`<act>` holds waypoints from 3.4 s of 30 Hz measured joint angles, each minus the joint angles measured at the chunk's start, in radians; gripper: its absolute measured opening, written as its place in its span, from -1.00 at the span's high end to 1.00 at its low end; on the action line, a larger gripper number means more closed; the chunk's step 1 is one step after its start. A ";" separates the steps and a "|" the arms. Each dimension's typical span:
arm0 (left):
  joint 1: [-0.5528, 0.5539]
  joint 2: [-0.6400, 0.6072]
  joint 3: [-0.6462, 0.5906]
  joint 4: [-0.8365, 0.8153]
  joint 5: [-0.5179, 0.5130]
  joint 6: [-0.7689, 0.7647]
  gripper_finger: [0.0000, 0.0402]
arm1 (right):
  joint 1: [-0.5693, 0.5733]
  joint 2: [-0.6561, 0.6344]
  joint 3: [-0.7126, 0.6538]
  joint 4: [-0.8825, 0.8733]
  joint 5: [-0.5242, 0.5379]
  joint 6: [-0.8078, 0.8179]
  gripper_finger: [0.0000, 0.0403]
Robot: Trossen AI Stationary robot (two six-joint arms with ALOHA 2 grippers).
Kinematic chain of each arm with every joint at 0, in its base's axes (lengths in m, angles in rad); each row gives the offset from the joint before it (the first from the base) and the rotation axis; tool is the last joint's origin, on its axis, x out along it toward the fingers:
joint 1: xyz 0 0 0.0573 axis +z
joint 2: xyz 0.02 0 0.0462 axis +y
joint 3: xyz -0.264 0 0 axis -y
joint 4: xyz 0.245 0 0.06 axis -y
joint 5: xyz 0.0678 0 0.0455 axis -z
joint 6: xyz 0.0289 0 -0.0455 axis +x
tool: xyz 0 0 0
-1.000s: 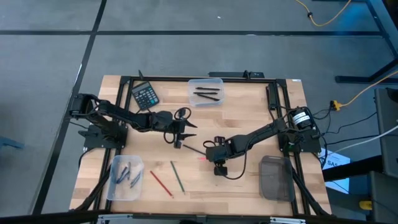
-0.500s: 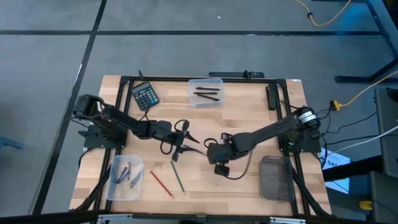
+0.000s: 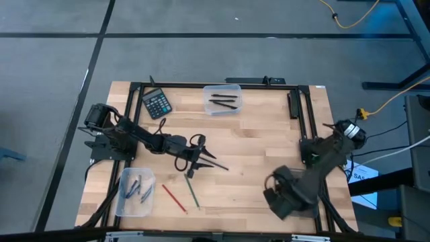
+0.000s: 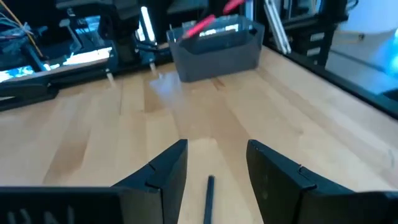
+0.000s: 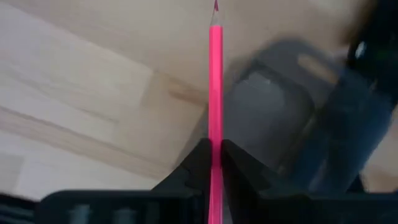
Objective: Sort crayons/erasers/pens/pencils in bins
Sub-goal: Put the pink color pencil into the black bin, then put the blue color pencil into the black bin
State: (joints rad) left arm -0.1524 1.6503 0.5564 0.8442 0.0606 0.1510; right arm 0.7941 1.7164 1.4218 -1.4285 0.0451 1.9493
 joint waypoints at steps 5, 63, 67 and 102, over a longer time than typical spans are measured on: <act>-0.010 0.000 0.000 0.011 0.001 -0.050 0.21 | 0.104 0.004 -0.054 0.047 -0.011 0.227 0.80; -0.384 -0.230 0.001 -0.685 -0.685 -0.843 0.21 | -0.573 0.331 -0.373 1.572 0.298 -1.559 0.18; -0.442 -0.199 0.000 -0.692 -0.734 -0.910 0.21 | -0.586 0.344 -0.370 1.571 0.262 -1.583 0.18; -0.563 0.028 0.016 -0.222 -0.892 -0.956 0.21 | -0.664 0.427 -0.230 1.576 -0.007 -1.901 0.20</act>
State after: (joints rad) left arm -0.7154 1.6779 0.5724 0.6220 -0.8310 -0.8051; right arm 0.1305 2.1433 1.1914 0.1479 0.0384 0.0478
